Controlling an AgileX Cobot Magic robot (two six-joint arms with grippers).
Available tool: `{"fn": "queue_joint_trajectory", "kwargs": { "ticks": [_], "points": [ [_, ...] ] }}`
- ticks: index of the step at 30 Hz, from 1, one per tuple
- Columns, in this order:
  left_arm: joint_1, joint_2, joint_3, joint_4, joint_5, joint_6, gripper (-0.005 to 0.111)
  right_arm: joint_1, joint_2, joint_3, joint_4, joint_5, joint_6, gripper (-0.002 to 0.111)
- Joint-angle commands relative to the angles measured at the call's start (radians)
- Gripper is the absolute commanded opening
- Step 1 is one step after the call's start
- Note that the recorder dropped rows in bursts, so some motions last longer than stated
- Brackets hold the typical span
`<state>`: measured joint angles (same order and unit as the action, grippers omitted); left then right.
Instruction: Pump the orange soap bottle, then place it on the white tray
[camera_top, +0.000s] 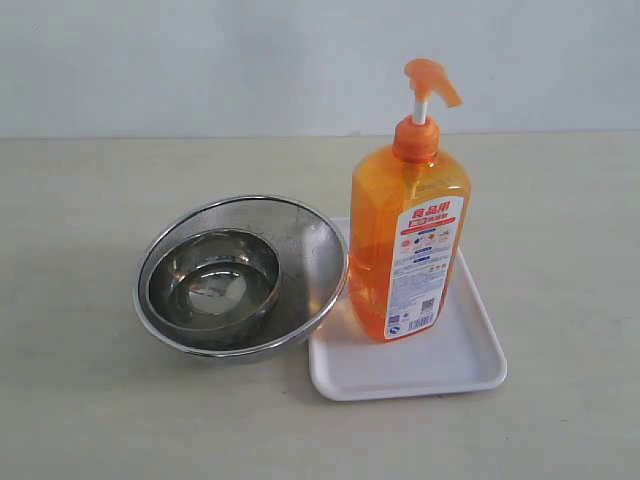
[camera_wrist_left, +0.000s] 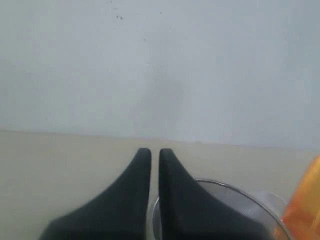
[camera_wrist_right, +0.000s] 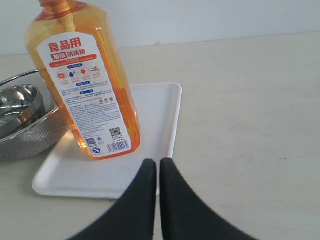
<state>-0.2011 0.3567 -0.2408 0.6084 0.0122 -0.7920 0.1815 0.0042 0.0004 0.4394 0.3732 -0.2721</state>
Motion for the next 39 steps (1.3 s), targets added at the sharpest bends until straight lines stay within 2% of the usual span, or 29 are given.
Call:
{"fn": "queue_joint_trajectory", "kwargs": {
  "ticks": [1, 5, 9, 12, 18, 23, 33, 39],
  "points": [
    [0.071, -0.118, 0.095, -0.02, -0.005, -0.001, 0.006, -0.002, -0.004, 0.0, 0.0, 0.0, 0.002, 0.0],
    [0.123, -0.19, 0.188, -0.02, -0.169, -0.031, 0.006, -0.002, -0.004, 0.0, 0.0, 0.002, 0.002, 0.0],
    [0.125, -0.245, 0.241, -0.02, -0.258, -0.1, 0.006, -0.002, -0.004, 0.0, 0.0, 0.0, 0.002, 0.0],
    [0.125, -0.284, 0.241, -0.02, -0.234, -0.142, 0.006, -0.002, -0.004, 0.0, 0.0, 0.0, 0.002, 0.0],
    [0.125, -0.357, 0.241, -0.024, -0.028, -0.229, 0.006, -0.002, -0.004, 0.0, 0.0, 0.0, 0.002, 0.0],
    [0.126, -0.357, 0.241, -0.024, 0.031, -0.229, 0.006, -0.002, -0.004, 0.0, 0.0, -0.003, 0.002, 0.0],
    [0.126, -0.357, 0.241, -0.039, -0.002, -0.25, 0.006, -0.002, -0.004, 0.0, 0.0, -0.003, 0.002, 0.0],
    [0.126, -0.357, 0.241, -0.065, -0.164, -0.309, 0.006, -0.002, -0.004, 0.0, 0.0, -0.003, 0.002, 0.0]
  ]
}}
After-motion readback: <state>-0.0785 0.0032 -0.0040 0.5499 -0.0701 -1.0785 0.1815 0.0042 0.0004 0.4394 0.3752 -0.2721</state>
